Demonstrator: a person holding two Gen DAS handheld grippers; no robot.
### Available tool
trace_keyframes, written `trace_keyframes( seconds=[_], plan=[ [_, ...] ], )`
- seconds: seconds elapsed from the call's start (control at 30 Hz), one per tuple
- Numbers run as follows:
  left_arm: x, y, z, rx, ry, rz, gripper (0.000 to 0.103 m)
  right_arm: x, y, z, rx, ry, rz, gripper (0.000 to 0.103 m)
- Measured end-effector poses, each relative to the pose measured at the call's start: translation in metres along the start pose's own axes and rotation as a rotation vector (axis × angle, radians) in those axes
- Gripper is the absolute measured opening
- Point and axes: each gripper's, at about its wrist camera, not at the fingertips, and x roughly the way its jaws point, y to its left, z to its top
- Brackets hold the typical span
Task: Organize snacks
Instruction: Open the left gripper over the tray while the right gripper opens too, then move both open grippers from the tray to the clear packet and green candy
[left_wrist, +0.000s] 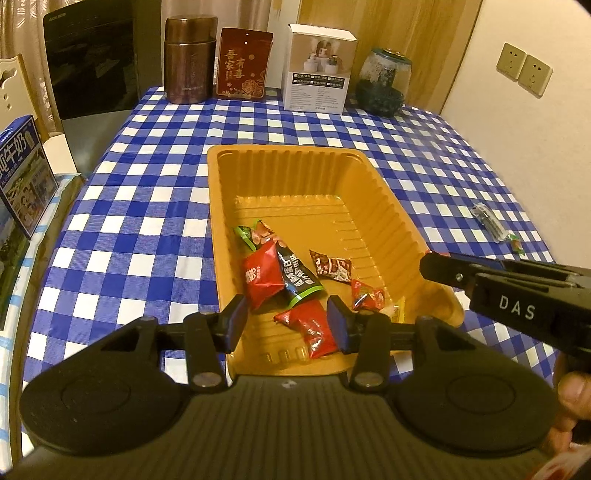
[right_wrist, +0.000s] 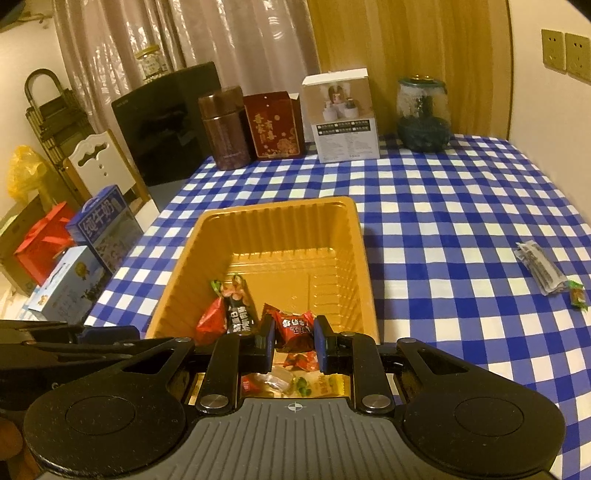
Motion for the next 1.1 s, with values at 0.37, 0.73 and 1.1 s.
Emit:
trace_keyframes(
  seconds=[0.37, 0.73, 1.1],
  plan=[
    [-0.001, 0.002, 0.000, -0.003, 0.002, 0.005, 0.043, 0.001, 0.001, 0.009, 0.032, -0.030, 0.063, 0.048],
    [-0.004, 0.000, -0.001, -0.002, -0.001, 0.003, 0.043, -0.013, -0.026, 0.001, 0.103, -0.036, 0.003, 0.055],
    [-0.015, -0.017, -0.001, 0.025, -0.021, -0.023, 0.043, -0.049, -0.060, -0.022, 0.194, -0.034, -0.095, 0.055]
  ],
)
